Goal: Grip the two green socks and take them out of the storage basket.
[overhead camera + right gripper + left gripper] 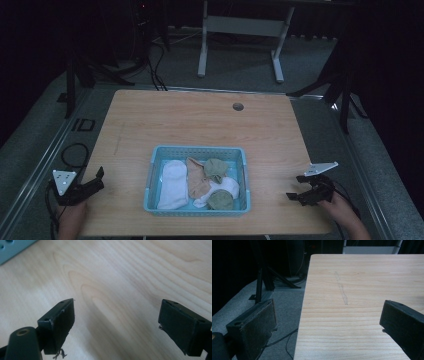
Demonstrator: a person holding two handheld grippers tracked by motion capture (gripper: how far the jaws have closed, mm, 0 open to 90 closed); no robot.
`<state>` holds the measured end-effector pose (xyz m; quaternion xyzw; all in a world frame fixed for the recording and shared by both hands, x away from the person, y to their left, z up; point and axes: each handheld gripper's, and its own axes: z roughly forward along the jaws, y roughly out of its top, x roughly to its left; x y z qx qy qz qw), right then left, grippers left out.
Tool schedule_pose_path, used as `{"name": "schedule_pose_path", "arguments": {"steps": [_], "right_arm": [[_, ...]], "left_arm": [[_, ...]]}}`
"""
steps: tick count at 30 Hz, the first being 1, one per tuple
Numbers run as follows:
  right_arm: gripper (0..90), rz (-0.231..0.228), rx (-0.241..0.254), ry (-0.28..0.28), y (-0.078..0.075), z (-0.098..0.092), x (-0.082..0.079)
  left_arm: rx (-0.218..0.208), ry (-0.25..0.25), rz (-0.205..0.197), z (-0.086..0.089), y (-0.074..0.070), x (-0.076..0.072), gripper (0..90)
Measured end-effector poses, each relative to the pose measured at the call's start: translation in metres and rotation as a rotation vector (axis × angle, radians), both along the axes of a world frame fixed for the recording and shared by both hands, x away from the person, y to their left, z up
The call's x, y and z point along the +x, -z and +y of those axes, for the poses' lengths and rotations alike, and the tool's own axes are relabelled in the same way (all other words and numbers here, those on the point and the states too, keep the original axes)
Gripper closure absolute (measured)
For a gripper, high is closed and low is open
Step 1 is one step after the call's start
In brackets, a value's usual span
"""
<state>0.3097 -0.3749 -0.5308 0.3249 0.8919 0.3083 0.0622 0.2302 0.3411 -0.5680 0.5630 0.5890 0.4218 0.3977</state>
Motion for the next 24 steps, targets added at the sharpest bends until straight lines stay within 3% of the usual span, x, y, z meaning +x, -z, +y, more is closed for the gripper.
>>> {"name": "schedule_pose_path", "arguments": {"steps": [4,5,6,11,16,19,20,22,24], "right_arm": [[13.4,0.037,-0.053,-0.036,-0.007,0.003,0.001],[13.4,0.037,-0.053,-0.036,-0.007,0.003,0.001],[13.7,0.021,-0.085,-0.043,-0.012,0.004,0.000],[14.4,0.032,-0.132,-0.068,-0.015,0.007,0.000],[14.7,0.099,-0.191,-0.123,-0.019,0.020,0.000],[13.5,0.111,-0.227,-0.142,-0.020,0.026,-0.001],[13.2,0.095,-0.277,-0.144,-0.022,0.031,-0.002],[12.9,0.100,-0.288,-0.147,-0.022,0.032,-0.001],[12.5,0.139,-0.305,-0.169,-0.024,0.037,0.000]], "left_arm": [[0.000,0.001,0.004,0.000,0.000,0.000,0.3],[0.000,0.001,0.004,0.000,0.000,0.000,0.3],[0.001,0.001,0.003,0.000,0.000,0.000,0.3],[0.000,0.001,0.003,0.000,0.000,0.000,0.3],[-0.003,0.001,0.003,0.000,0.000,0.000,0.3],[-0.003,0.001,0.006,0.000,0.000,0.000,0.3],[-0.004,0.000,0.006,0.000,0.000,0.000,0.3],[-0.005,0.000,0.006,0.001,0.000,0.000,0.3],[-0.008,0.000,0.005,0.001,0.000,0.000,0.3]]}}
